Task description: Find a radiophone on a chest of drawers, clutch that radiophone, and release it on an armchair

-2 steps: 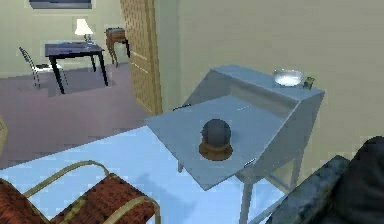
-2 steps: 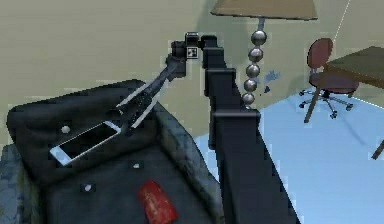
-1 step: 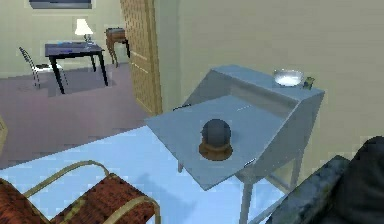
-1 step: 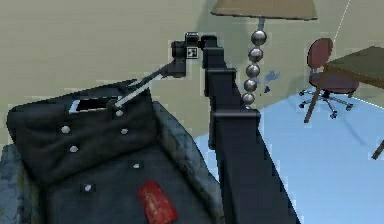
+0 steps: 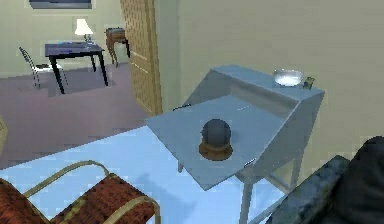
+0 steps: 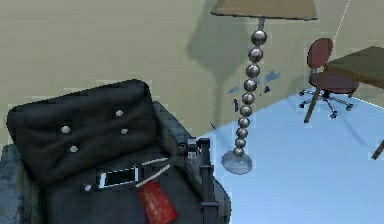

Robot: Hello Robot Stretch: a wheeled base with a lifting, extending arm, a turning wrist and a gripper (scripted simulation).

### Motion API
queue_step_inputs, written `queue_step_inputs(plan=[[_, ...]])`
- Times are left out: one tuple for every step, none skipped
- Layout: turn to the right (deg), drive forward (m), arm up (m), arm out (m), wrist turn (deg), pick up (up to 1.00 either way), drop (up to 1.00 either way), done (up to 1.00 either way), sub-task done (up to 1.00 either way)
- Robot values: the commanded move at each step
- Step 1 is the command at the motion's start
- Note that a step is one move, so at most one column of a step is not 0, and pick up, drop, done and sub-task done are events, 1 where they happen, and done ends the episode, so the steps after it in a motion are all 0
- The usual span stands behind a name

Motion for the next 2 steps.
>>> queue_step_inputs(plan=[[0.0,0.00,-0.32,0.00,0.0,0.00,0.00,0.00,0.00],[0.0,0.00,0.00,0.00,0.0,0.00,1.00,0.00,0.00]])
